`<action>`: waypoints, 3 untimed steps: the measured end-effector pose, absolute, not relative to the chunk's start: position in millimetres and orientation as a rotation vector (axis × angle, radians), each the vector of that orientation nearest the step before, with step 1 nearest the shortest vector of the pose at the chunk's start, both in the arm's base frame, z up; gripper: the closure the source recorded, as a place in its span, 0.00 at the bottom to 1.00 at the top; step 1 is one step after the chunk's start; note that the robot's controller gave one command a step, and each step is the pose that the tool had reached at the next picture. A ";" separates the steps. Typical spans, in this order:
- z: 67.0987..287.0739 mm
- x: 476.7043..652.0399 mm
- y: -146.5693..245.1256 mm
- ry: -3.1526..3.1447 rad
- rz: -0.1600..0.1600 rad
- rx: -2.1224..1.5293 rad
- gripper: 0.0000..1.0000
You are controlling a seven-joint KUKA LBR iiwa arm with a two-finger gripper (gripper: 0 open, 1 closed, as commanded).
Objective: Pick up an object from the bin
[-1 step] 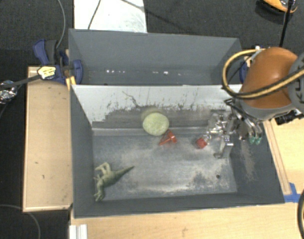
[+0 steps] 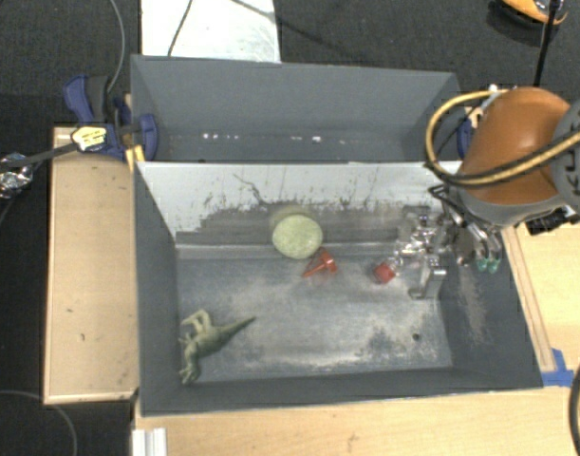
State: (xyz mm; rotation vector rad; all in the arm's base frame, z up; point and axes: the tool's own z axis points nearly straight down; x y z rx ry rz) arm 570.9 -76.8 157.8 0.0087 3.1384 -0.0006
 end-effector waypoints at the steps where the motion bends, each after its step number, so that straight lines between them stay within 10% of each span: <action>1: 117.4 578.2 -67.6 3.131 -0.001 0.063 0.00; 2: 76.4 576.1 -59.0 3.143 0.002 0.120 0.00; 3: 80.0 579.3 -38.6 3.132 0.001 0.141 0.00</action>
Offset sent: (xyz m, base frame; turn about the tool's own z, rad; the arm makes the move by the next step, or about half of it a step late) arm 0.0092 0.0287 -0.0512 0.1326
